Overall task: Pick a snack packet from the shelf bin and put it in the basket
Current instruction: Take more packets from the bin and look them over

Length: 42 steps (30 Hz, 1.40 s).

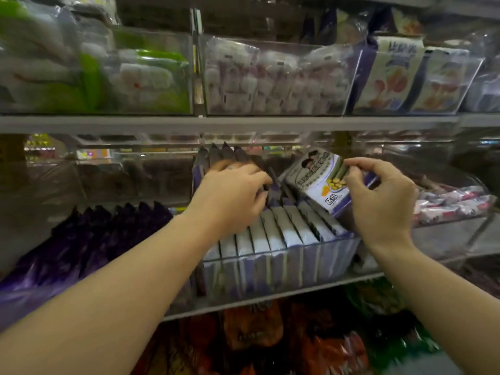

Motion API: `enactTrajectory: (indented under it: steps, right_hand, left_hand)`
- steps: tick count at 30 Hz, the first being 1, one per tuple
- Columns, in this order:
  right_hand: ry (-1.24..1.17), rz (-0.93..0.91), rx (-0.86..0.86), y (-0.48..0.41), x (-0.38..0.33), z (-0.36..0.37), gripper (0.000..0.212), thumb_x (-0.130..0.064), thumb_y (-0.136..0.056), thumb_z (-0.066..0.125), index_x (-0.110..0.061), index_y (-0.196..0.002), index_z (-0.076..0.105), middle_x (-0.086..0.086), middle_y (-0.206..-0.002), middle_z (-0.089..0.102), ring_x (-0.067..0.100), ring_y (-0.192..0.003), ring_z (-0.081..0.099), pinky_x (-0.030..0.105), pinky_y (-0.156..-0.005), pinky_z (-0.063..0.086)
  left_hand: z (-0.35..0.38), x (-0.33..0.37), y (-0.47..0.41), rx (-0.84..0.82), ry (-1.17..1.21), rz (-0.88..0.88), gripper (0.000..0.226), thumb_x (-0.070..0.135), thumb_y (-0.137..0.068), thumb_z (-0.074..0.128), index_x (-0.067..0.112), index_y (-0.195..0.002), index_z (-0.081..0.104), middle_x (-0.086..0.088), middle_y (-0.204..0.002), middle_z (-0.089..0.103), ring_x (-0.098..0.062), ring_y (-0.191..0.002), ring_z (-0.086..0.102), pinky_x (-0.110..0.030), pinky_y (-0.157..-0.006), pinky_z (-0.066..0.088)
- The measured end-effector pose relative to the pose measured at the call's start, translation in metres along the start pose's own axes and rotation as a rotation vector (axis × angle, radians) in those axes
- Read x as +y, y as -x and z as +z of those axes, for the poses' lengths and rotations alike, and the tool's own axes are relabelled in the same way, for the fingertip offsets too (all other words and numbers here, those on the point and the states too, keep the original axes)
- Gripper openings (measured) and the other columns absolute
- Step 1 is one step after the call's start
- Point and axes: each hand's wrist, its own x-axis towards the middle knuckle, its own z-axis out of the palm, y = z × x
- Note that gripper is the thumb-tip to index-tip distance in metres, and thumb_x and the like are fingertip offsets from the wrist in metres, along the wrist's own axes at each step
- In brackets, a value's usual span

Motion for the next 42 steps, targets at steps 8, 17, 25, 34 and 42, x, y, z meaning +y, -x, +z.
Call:
enactTrajectory:
  steps: [8, 17, 25, 34, 42]
  right_hand:
    - [-0.352, 0.301, 0.078, 0.1, -0.03, -0.038, 0.017, -0.015, -0.092, 0.058, -0.029, -0.094, 0.068, -0.011, -0.072, 0.058, -0.004, -0.058, 0.048, 0.008, -0.061, 0.041]
    - [-0.599, 0.604, -0.308, 0.205, -0.053, -0.069, 0.028, -0.011, -0.092, 0.057, -0.029, -0.113, 0.059, -0.004, -0.096, 0.066, 0.007, -0.086, 0.068, 0.021, -0.073, 0.055]
    - [-0.733, 1.02, -0.721, 0.262, -0.027, -0.095, 0.049, -0.04, -0.081, 0.06, -0.01, -0.12, 0.061, 0.014, -0.107, 0.072, 0.027, -0.091, 0.072, 0.037, -0.072, 0.058]
    - [-0.633, 1.26, -0.691, 0.316, -0.004, -0.105, 0.034, -0.033, -0.075, 0.067, -0.011, -0.1, 0.069, 0.021, -0.098, 0.073, 0.036, -0.088, 0.071, 0.05, -0.08, 0.057]
    - [-0.692, 1.313, -0.697, 0.33, 0.005, -0.099, 0.025, -0.027, -0.078, 0.065, -0.013, -0.098, 0.071, 0.019, -0.1, 0.073, 0.031, -0.091, 0.072, 0.042, -0.08, 0.059]
  left_hand:
    - [-0.017, 0.061, 0.084, 0.155, 0.658, -0.364, 0.019, 0.033, -0.094, 0.058, 0.014, -0.096, 0.058, 0.003, -0.077, 0.064, -0.022, -0.077, 0.063, -0.041, -0.075, 0.051]
    - [-0.019, 0.103, 0.174, 0.071, 1.222, -0.638, 0.08, 0.029, -0.093, 0.062, 0.043, -0.15, 0.008, 0.02, -0.136, 0.05, -0.004, -0.122, 0.055, -0.038, -0.101, 0.049]
    - [0.017, 0.129, 0.273, -0.26, 1.355, -0.716, 0.1, 0.025, -0.086, 0.07, 0.053, -0.146, -0.005, 0.019, -0.12, 0.066, -0.004, -0.107, 0.066, -0.04, -0.088, 0.057]
    - [0.06, 0.157, 0.312, -0.497, 1.446, -0.957, 0.04, 0.014, -0.085, 0.072, 0.024, -0.12, 0.057, -0.001, -0.116, 0.07, -0.018, -0.108, 0.066, -0.045, -0.093, 0.054]
    - [0.071, 0.157, 0.309, -0.478, 1.594, -1.205, 0.015, 0.031, -0.092, 0.061, 0.021, -0.099, 0.07, -0.001, -0.093, 0.077, -0.013, -0.082, 0.073, -0.025, -0.068, 0.055]
